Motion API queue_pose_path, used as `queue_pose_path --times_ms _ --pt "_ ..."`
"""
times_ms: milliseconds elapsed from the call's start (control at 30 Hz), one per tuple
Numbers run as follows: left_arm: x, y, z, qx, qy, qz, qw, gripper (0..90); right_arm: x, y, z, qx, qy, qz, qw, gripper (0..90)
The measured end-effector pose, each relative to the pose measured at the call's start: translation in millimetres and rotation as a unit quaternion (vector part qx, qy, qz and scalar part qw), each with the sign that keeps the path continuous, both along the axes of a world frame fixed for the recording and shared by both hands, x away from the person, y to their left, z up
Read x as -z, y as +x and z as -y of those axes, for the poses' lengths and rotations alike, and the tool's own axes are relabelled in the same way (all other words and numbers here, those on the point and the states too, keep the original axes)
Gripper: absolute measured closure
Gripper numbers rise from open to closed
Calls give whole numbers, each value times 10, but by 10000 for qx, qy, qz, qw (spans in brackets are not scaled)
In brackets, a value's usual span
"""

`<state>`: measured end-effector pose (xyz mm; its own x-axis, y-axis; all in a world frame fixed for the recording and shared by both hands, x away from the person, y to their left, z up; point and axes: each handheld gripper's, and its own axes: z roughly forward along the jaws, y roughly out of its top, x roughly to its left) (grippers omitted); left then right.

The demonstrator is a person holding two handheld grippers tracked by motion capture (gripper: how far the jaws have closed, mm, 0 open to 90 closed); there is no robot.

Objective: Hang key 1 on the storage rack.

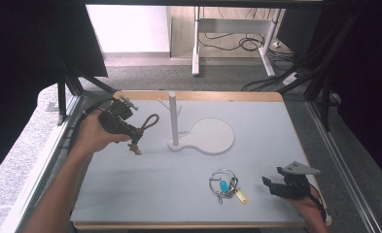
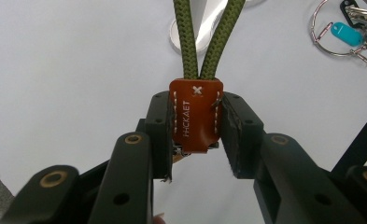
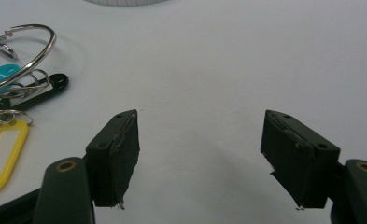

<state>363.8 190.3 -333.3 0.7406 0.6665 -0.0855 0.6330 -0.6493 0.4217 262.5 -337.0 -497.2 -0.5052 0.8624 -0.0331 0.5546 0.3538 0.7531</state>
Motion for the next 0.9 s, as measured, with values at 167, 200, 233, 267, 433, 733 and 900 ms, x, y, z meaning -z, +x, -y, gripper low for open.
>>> queue_pose_path --times_ms 167,200,233,267,433,733,900 --pt "-51 16 3 -47 -42 24 10000 666 3 0 2 5 -1 -9 10000 282" --pt "-63 18 5 -58 -47 33 10000 666 4 0 2 0 -3 -11 10000 282" --pt "-73 20 8 -69 -66 38 9999 666 4 0 1 -2 -4 -16 10000 282" --pt "-82 24 10 -62 -67 47 9999 666 6 1 0 -5 -8 -17 10000 281" --pt "-119 48 19 -60 -88 74 9999 666 19 7 -6 -21 -25 -44 10000 282" --pt "-205 119 3 -109 -74 95 9999 666 16 3 5 -4 -29 -38 10000 282" --pt "-238 166 -1 -127 -151 116 9997 666 19 3 0 -20 -33 -63 10000 281"
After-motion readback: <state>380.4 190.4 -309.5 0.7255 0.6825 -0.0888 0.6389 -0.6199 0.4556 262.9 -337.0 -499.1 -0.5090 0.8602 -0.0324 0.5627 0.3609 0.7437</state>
